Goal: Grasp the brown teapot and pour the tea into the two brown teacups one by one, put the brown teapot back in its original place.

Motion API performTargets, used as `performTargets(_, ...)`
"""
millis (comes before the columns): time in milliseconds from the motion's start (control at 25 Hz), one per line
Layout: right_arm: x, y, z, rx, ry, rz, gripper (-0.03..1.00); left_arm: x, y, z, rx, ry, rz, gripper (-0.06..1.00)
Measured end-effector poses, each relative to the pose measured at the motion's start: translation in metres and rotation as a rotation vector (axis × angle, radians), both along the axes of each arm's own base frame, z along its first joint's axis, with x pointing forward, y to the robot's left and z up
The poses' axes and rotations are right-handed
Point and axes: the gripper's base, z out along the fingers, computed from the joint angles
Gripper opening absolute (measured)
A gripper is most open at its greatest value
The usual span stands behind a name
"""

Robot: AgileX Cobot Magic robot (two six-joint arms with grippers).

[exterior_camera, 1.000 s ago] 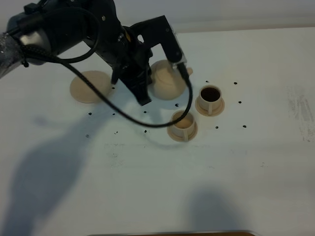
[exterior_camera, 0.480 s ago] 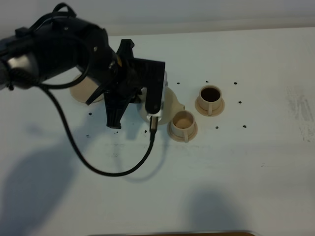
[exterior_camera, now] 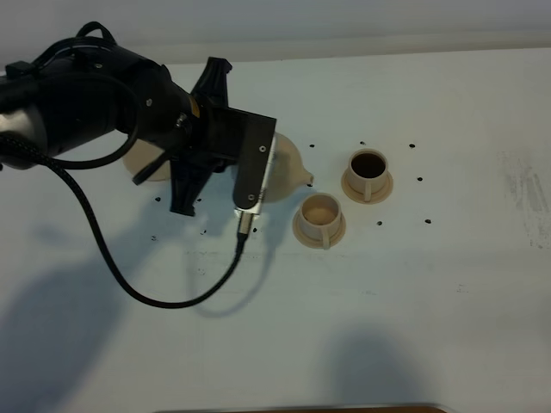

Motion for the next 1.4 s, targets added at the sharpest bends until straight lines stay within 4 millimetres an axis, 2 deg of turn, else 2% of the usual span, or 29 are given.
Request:
performTargets(400,0.000,0.000,0.000,0.000,0.000,0.000,0.43,0.003,0.001,0.001,0.067,-0.063,-0.081,0.16)
performTargets(720,0.000,0.000,0.000,0.000,0.000,0.000,0.43,0.008,-0.006,-0.016,0.082,-0.063,-0.105,0.16)
performTargets(1080,0.000,0.000,0.000,0.000,0.000,0.000,0.43,0.007,-0.016,-0.020,0.109,-0.104,-0.168,0.16)
performTargets(1400,0.000,0.000,0.000,0.000,-0.001,0.000,0.43,0.008,-0.017,-0.022,0.157,-0.129,-0.216,0.16)
